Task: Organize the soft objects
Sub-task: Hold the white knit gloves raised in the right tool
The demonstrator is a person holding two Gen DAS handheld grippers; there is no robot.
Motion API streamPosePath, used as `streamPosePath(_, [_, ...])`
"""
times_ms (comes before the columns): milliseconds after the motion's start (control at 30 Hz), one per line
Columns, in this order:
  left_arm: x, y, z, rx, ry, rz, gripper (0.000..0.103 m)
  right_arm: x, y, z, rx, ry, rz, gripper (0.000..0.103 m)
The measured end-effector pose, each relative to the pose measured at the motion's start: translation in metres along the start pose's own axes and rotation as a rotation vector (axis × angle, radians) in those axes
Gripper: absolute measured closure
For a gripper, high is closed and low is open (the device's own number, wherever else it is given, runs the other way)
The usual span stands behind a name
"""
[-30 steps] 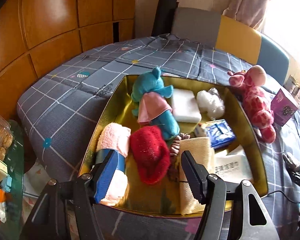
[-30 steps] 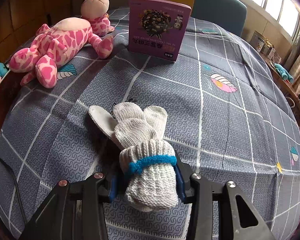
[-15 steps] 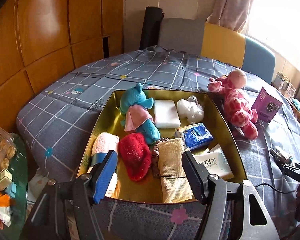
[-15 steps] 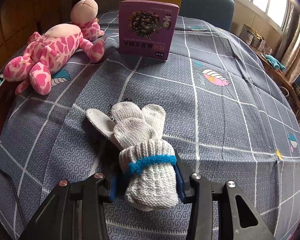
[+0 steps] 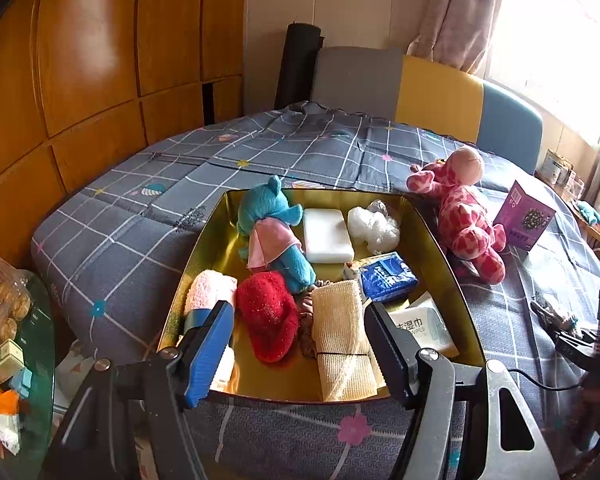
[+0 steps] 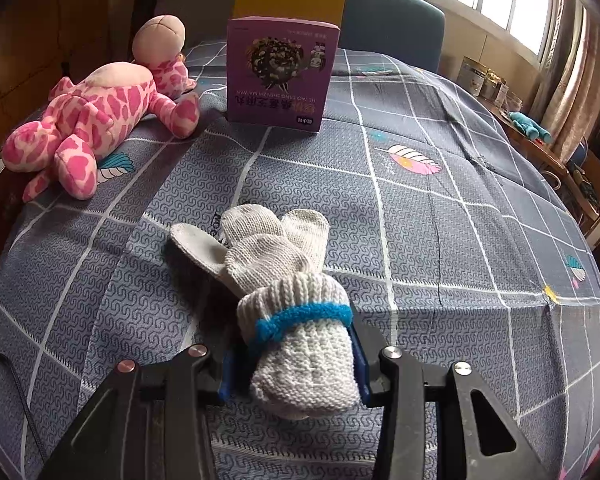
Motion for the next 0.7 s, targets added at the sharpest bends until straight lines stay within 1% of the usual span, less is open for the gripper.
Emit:
streamPosePath(233, [0.009, -0.002, 0.008, -0.020, 0.008, 0.020, 0.034, 0.000, 0.000, 0.001, -0.009, -0.013, 0.001, 0.060])
streamPosePath(400, [0.016, -0.001, 0.017, -0.047, 0.010, 0.028, 0.034, -0.001, -0.001, 0.003, -0.046, -0.027, -0.035, 0.060])
streamPosePath(500, [0.015, 0.002, 0.021, -0.056, 0.011, 0.021, 0.034, 0.000, -0.001, 0.002, -0.056, -0.017, -0.049, 0.062])
streamPosePath(700, [0.010, 0.007, 0.024, -0.052, 0.027, 0.000, 0.034, 0.002, 0.003, 0.002, -0.082, -0.007, -0.034, 0.062])
Point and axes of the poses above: each gripper's, at about its wrist camera, not at the fingertips, and x roughly against the way its jaws point, z to its right, y to its underside, the point moved 8 cm from there along -x, roughly the way its jaws point, and after that the axes turned 13 degrees about -z, right-handed, at the moved point
